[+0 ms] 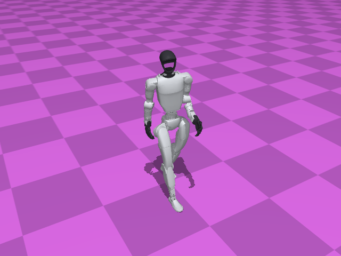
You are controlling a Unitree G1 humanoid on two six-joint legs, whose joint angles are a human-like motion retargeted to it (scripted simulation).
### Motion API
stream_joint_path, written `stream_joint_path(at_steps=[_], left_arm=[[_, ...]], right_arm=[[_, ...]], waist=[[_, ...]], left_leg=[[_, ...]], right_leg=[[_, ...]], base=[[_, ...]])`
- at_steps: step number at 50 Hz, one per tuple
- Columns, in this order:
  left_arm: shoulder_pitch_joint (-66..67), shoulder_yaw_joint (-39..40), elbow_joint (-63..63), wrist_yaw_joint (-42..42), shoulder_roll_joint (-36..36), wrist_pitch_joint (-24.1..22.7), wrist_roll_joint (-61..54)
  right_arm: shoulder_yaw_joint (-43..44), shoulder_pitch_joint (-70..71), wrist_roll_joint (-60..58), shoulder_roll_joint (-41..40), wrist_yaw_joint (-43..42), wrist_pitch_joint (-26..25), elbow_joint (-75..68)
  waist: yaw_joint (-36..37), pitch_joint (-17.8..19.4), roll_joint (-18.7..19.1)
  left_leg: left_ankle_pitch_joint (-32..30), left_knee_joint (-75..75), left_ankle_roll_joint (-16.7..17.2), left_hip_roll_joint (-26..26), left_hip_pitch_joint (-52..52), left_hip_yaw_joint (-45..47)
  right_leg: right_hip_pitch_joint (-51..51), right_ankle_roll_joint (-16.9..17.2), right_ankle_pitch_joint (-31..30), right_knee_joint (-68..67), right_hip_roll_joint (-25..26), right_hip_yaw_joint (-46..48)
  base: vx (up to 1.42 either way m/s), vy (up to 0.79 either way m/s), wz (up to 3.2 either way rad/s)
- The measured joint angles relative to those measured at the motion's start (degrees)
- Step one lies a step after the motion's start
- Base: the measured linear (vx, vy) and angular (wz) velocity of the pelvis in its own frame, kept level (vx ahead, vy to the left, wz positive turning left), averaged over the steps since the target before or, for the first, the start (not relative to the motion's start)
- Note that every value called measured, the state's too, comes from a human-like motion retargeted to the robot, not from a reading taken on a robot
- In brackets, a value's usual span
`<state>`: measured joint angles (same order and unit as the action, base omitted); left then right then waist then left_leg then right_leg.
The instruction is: Walk run
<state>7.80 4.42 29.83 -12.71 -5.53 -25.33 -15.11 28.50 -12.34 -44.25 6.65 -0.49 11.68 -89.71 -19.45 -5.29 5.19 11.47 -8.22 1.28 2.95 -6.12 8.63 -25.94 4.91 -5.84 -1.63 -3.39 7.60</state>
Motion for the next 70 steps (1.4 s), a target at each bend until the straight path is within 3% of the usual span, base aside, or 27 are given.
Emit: stream_joint_path(at_steps=[3,6,8,10,13,18,25,30,33,35,38,40,43,45,50,53,57,60,64,65,67,70], left_arm=[[1.34,1.38,1.91,-1.93,-2.16,-0.16,0.15],[3.41,0.13,3.19,-2.47,-3.52,-0.23,1.06],[3.54,-0.4,3.41,-2.24,-3.59,-0.19,1.45],[3.5,0.28,3.6,-3.38,-2.91,-0.29,2.31],[3.53,1.24,3.34,-4.87,-2.43,0.19,3.85],[3.84,2.78,1.92,-3.79,-2.48,0.01,4.32],[4.11,4.11,1.71,-2.77,-3.74,-0.06,3.39],[4.76,5.38,1.82,-2.31,-3.78,-0.16,4.33],[4.89,6.47,2.29,-3.0,-3.29,0.03,4.96],[5.38,7.17,2.65,-3.48,-2.95,0.01,5.2],[6.38,7.64,3.25,-3.85,-2.42,-0.02,4.74],[6.31,7.58,3.52,-3.69,-1.66,0.2,3.83],[4.49,6.93,3.6,-3.06,-0.18,0.3,3.25],[2.44,6.48,3.8,-2.54,0.41,0.41,3.51],[-2.05,4.27,4.14,-0.21,0.84,-0.01,5.07],[-3.15,2.59,3.02,0.62,0.96,-0.84,6.64],[-4.49,1.62,2.57,-0.8,1.16,-0.96,6.51],[-4.62,1.07,2.84,-2.27,1.75,-1.01,4.83],[-3.56,1.19,3.19,-3.16,2.23,-1.19,4.23],[-3.19,1.35,3.36,-3.26,2.23,-1.24,4.48],[-2.13,1.68,3.8,-3.15,1.93,-1.19,5.03],[0.14,1.56,4.8,-3.09,1.05,-0.82,4.73]], right_arm=[[-0.19,2.28,-1.15,0.9,-2.1,0.28,0.24],[-0.32,4.96,1.15,2.13,-3.2,0.38,-1.3],[-0.77,7.79,2.72,3.01,-3.14,-0.05,-1.77],[-1.31,10.19,3.53,2.71,-3.08,-0.75,-1.1],[-1.79,13.45,3.44,2.44,-3.47,-0.24,2.11],[-3.98,18.15,1.98,2.12,-4.29,2.59,10.31],[-4.41,22.76,0.47,3.29,-4.5,5.1,17.28],[-4.08,22.78,0.39,3.18,-4.34,5.55,16.12],[-4.03,20.84,0.16,2.52,-4.5,5.51,12.47],[-4.62,18.71,-0.24,2.03,-4.61,5.39,9.02],[-5.25,14.37,-2.21,1.19,-5.66,3.56,3.36],[-5.85,11.45,-3.19,0.53,-7.06,2.16,-0.32],[-6.95,8.22,-3.33,0.6,-7.61,1.8,-5.14],[-6.54,6.31,-4.09,0.55,-6.42,0.87,-6.6],[-2.74,0.14,-4.73,-1.22,-5.94,0.14,-5.36],[-1.69,-2.88,-2.33,-1.9,-5.71,1.29,-4.96],[-0.6,-4.53,0.77,-2.68,-4.56,1.21,-5.71],[-1.0,-4.18,2.36,-3.05,-3.41,1.04,-6.8],[-2.01,-3.14,0.54,-2.99,-2.27,1.5,-5.38],[-2.32,-2.86,-0.3,-2.93,-2.18,1.51,-4.61],[-2.88,-1.97,-1.85,-2.68,-2.61,1.1,-2.95],[-2.43,-1.04,-3.32,-2.1,-3.97,0.76,-0.77]], waist=[[-3.18,-0.75,2.2],[-2.26,-1.83,1.72],[-1.58,-3.16,-0.76],[-1.57,-3.8,-1.87],[-0.87,-3.38,-2.67],[6.51,-2.66,-6.37],[11.96,-0.46,-6.04],[13.62,-0.43,-7.32],[15.46,-1.49,-8.84],[17.78,-2.41,-10.07],[18.89,-4.16,-12.08],[17.72,-4.22,-11.72],[15.48,-3.67,-9.25],[16.38,-3.61,-7.01],[11.85,-2.55,-2.57],[8.21,-2.2,-1.61],[5.18,-1.03,-3.41],[3.73,0.02,-4.17],[3.52,0.59,-3.48],[3.34,0.79,-3.39],[2.72,0.54,-2.98],[-0.15,-0.41,-2.57]], left_leg=[[-12.18,-6.42,5.93,-2.53,0.86,-2.72],[-27.42,-19.29,12.73,-1.32,5.44,-6.11],[-35.25,-29.35,13.72,2.12,10.61,-4.75],[-36.84,-38.39,13.72,-0.17,15.51,-4.64],[-26.66,-45.99,7.72,-7.45,22.21,-0.43],[-16.29,-39.13,-0.16,-7.17,31.82,4.75],[-11.9,-7.2,-5.49,-3.77,36.02,6.6],[-6.6,7.41,-3.41,-0.31,35.62,11.61],[-9.71,3.77,-9.64,-0.3,34.84,12.78],[-14.03,2.98,-11.37,0.1,34.48,10.76],[-13.6,1.11,-13.41,2.22,33.14,5.5],[-11.1,-1.64,-13.71,1.83,32.59,2.15],[-7.06,-2.79,-13.47,-0.21,28.28,2.21],[-5.3,-2.41,-12.66,-2.0,26.22,1.33],[-3.53,0.12,-11.4,-2.87,20.08,-0.5],[-2.14,1.12,-10.89,-1.46,16.97,-2.38],[0.22,1.97,-10.44,2.46,11.74,-4.28],[1.93,2.65,-9.44,3.48,7.3,-5.26],[3.85,2.43,-7.63,2.81,3.19,-4.76],[4.19,1.96,-7.31,2.88,2.37,-5.07],[3.7,0.88,-6.23,2.57,1.46,-5.14],[-0.9,-1.87,-3.22,1.83,0.29,-6.61]], right_leg=[[2.23,-2.68,-2.56,-1.85,4.01,-13.08],[4.56,-6.75,-0.73,-4.17,2.69,-12.17],[6.07,-7.79,0.61,-4.92,-1.56,-7.52],[8.54,-10.77,2.24,-4.34,1.25,-10.52],[12.75,-12.38,3.28,-2.78,2.81,-7.03],[18.15,-13.6,4.48,-0.77,4.62,-8.92],[25.04,-15.76,8.34,-0.14,9.8,-9.53],[29.2,-16.84,10.21,-0.87,11.02,-7.93],[30.52,-15.48,8.54,-2.96,10.99,-7.89],[31.59,-13.06,4.74,-4.94,10.27,-7.34],[31.65,-4.84,-8.5,-10.76,7.86,-5.2],[29.68,2.45,-18.1,-18.25,9.57,-7.23],[22.13,9.36,-23.85,-35.97,15.22,-8.29],[17.96,9.16,-21.61,-40.78,17.32,-10.41],[8.17,0.81,-6.98,-41.72,12.02,-7.19],[4.87,1.17,-1.09,-32.12,6.74,-7.7],[3.17,2.84,0.14,-14.63,-1.37,-9.36],[1.67,2.06,3.5,-3.41,-3.64,-11.62],[0.92,9.79,5.69,4.87,-2.8,-16.31],[0.91,9.8,5.1,4.04,-2.9,-15.12],[1.18,4.24,2.88,1.09,-1.31,-16.19],[3.49,4.91,-4.44,0.2,-1.78,-11.11]], base=[[0.93,-0.37,0.97],[0.89,-0.3,0.28],[0.62,-0.15,0.26],[0.73,-0.53,0.37],[0.67,-0.48,0.18],[0.6,-0.28,-0.98],[0.62,-0.17,-0.45],[0.71,-0.15,-0.2],[0.82,-0.14,-0.49],[0.95,-0.1,-0.89],[1.02,-0.06,-0.43],[0.88,-0.08,0.31],[0.86,-0.16,0.46],[0.77,-0.01,-0.28],[0.69,0.03,0.73],[0.7,-0.04,1.15],[0.64,-0.12,0.78],[0.58,-0.16,0.53],[0.76,-0.27,0.23],[0.8,-0.32,0.32],[0.77,-0.3,0.5],[0.77,-0.31,1.01]])
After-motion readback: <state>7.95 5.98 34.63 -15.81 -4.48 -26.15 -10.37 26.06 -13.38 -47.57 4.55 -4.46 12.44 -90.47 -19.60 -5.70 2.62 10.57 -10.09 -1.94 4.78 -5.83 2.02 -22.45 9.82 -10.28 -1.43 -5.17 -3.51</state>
